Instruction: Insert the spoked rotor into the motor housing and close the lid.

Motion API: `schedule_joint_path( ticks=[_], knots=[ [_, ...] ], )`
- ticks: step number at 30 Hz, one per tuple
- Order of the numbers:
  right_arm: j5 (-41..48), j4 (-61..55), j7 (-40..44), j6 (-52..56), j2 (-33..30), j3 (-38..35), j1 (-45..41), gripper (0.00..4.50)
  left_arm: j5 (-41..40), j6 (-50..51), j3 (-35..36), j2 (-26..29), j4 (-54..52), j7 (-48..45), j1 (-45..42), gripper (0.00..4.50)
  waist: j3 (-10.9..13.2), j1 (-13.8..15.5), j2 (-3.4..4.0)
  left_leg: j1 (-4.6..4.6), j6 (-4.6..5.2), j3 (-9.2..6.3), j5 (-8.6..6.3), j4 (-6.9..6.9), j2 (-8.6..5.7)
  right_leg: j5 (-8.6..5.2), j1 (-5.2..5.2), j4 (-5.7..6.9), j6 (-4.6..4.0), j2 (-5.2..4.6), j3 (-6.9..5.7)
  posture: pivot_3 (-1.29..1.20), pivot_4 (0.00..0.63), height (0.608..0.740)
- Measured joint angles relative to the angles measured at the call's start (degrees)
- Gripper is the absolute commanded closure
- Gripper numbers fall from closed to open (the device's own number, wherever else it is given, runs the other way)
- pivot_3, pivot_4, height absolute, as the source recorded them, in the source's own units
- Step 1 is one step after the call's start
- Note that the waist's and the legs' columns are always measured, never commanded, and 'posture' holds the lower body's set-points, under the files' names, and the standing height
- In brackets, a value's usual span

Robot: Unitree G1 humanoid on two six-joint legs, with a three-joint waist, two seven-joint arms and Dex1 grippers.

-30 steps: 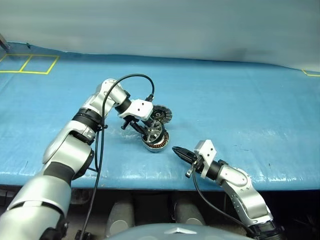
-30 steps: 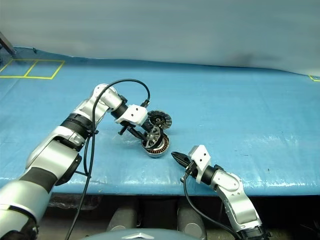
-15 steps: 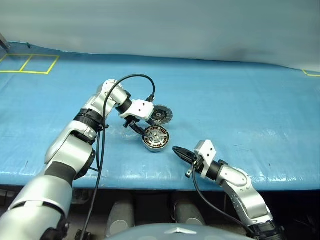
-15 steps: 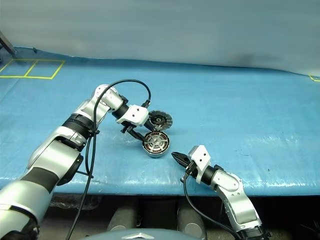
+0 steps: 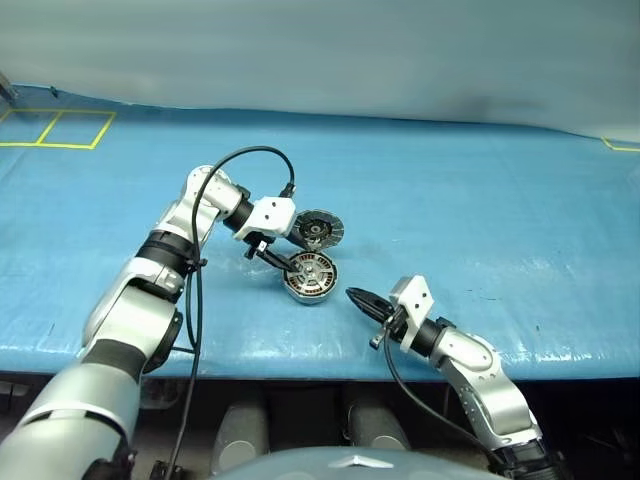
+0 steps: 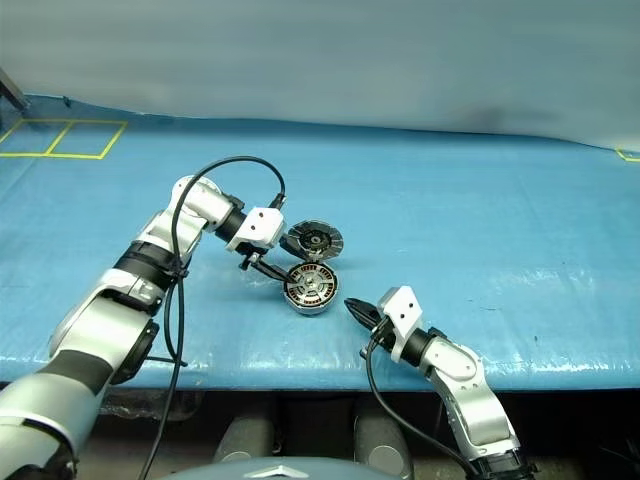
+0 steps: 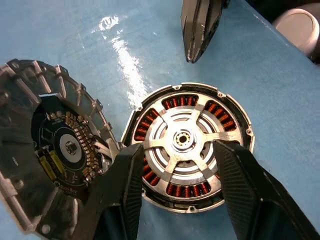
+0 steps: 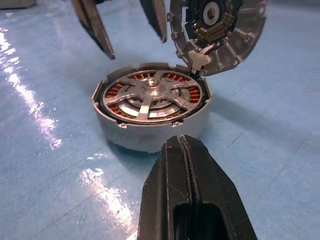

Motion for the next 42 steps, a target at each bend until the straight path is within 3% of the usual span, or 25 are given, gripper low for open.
schedule_joint_path(
  ticks=[12,19,25,36,42],
  knots=[
    [-1.09,2.65,-2.56,3.95,-0.53,-0.84,-6.60,4.50,-6.85,11.16,7.23,2.53,-15.44,9.05,15.35,2.12,-0.01,0.05,0.01,0.09,0.00,0.01,0.00,0.05,0.00,0.00,0.07,0.05,0.00,-0.01,0.01,0.00,0.150,0.740],
    [-5.80,7.93,-8.64,10.33,-0.93,-1.41,-14.28,4.50,-10.28,14.81,11.45,0.69,-20.90,17.51,22.53,2.12,-0.01,0.08,0.02,0.11,-0.01,0.02,0.00,0.06,0.00,0.03,0.09,0.05,0.02,-0.02,0.01,0.00,0.150,0.740],
    [-7.07,14.11,-8.72,12.17,-0.74,-1.44,-22.28,4.50,-12.67,17.08,12.72,-0.60,-23.97,22.03,26.87,2.12,-0.01,-0.02,0.02,0.11,0.00,0.04,0.00,0.04,0.00,0.06,0.08,0.05,0.06,-0.01,0.02,0.00,0.150,0.740],
    [-1.85,27.40,2.09,11.89,4.10,-1.42,-40.24,4.50,-14.67,19.56,15.65,2.82,-27.58,25.83,31.55,2.12,0.01,-0.36,0.06,0.16,-0.01,0.05,0.00,-0.17,0.01,0.32,0.05,0.00,0.04,-0.01,0.02,0.00,0.150,0.740],
    [-0.56,32.35,8.39,12.14,6.76,0.29,-45.45,4.50,-16.25,20.86,17.80,3.84,-30.27,27.60,33.80,2.12,0.02,-0.26,0.07,0.15,-0.01,0.04,0.00,-0.34,0.01,0.35,-0.01,-0.06,-0.03,-0.02,-0.01,0.00,0.150,0.740]
  ],
)
